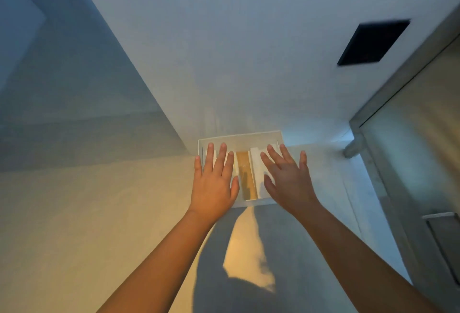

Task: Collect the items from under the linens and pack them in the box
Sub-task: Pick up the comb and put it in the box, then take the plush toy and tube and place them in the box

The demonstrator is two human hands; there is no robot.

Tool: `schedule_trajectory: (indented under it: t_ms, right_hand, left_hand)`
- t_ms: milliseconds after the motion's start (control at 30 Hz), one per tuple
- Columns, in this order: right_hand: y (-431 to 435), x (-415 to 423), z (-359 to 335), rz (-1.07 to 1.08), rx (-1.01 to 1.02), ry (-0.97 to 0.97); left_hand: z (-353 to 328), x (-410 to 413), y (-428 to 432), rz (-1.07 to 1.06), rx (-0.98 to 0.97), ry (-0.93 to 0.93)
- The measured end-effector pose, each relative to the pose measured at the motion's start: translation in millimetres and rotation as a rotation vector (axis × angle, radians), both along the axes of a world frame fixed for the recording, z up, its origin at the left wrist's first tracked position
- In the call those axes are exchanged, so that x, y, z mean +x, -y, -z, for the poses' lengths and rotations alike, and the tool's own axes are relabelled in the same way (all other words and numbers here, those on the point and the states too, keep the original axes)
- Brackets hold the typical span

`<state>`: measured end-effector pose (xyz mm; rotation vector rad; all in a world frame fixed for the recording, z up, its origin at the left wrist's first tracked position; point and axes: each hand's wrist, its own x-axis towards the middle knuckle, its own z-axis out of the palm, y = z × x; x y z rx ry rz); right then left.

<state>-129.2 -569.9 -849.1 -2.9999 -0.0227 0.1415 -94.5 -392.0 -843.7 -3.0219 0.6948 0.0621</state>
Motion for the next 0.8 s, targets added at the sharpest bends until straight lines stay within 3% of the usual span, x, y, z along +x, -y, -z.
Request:
schedule_trajectory:
  t_ms: [133, 467, 633, 800]
  right_hand:
    - [8, -11, -117, 0.052, 0.085, 0.071]
    - [32, -42, -399, 0.101, 0.157, 0.165]
    - [40, -61, -507, 0.135, 0.125, 0.170]
    - [26, -90, -579, 0.178, 0.143, 0.340]
  left_hand:
    - [-108, -11, 19, 0.024, -0.004, 0.022]
    - [-382, -37, 48, -0.014, -0.262, 0.031]
    - [-488, -63, 51, -0.041, -0.308, 0.095]
    - [-558, -79, 52, 0.013, -0.363, 0.130]
